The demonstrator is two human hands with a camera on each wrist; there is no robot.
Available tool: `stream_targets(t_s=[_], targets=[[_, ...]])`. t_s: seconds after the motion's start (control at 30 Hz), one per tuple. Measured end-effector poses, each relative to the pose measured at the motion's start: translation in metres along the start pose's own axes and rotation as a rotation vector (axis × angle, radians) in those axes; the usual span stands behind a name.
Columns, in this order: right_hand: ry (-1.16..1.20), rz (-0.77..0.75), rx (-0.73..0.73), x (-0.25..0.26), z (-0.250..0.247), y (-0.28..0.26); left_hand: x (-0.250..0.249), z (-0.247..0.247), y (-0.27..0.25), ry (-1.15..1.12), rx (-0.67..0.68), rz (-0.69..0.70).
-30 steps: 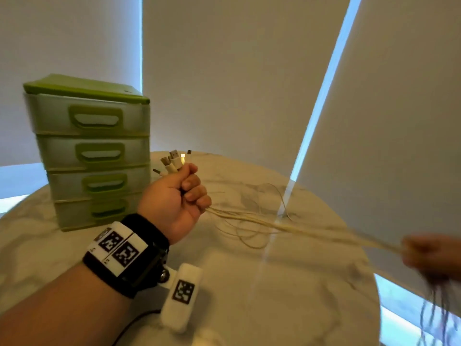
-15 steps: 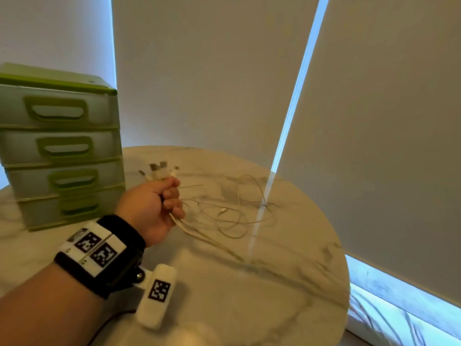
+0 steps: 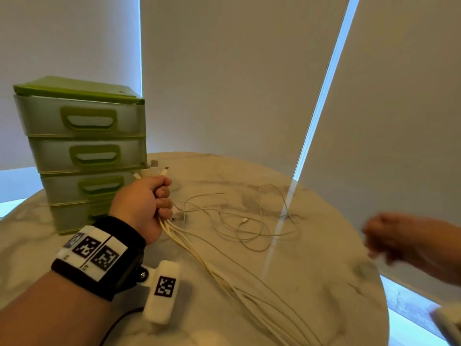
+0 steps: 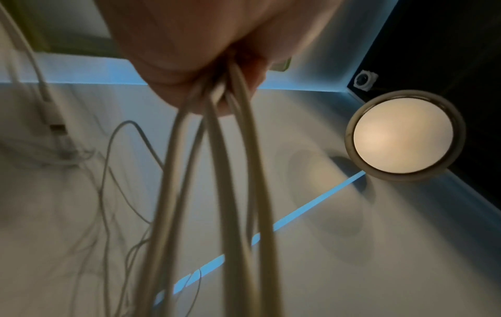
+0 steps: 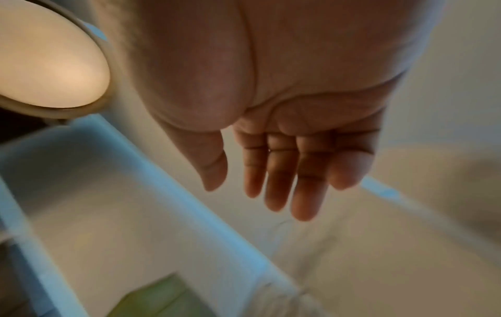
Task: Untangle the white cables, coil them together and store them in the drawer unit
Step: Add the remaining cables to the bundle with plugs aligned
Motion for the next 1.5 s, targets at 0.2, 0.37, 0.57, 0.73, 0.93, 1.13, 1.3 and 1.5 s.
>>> stream_targets(t_s=[0.2,0.37,0.57,0.73,0.93,1.13,1.3,1.5], targets=[[-0.463,-0.003,0.176,0.007,0.129,0.092,0.006,-0.006,0.009,0.110,-0.133,-0.038],[-0.133,0.095,0.175,-0.025,0.199,0.137,0.005,-0.007,0.011,0.104,-0.157,-0.029],[-0.011,0.169,0.339,-0.038,0.231,0.148,0.015,-0.001,0.016,0.143,-0.193,-0.032],[-0.243,0.051,0.251,-0.049,0.211,0.151,0.020,-0.003,0.024,0.201,-0.170,-0.050],[0.473,-0.088,0.209,-0.029,0.186,0.154,0.026,0.007,0.015,0.357,0.009,-0.079],[0.114,0.077,0.065,-0.020,0.153,0.151,0.028,0.007,0.012,0.376,-0.001,-0.072],[-0.725,0.072,0.112,-0.027,0.141,0.151,0.030,0.004,0.013,0.317,-0.015,-0.116],[-0.829,0.299,0.284,-0.036,0.156,0.145,0.030,0.005,0.013,0.296,-0.014,-0.126]])
Point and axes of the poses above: each hand's wrist, its own y-axis towards the middle knuckle, its own z-axis out of the palm, x = y × z, the point moved 1 cm from there along y, towards the middle knuckle, and after that the axes turned 11 degrees about y, right-handed, at the moved point
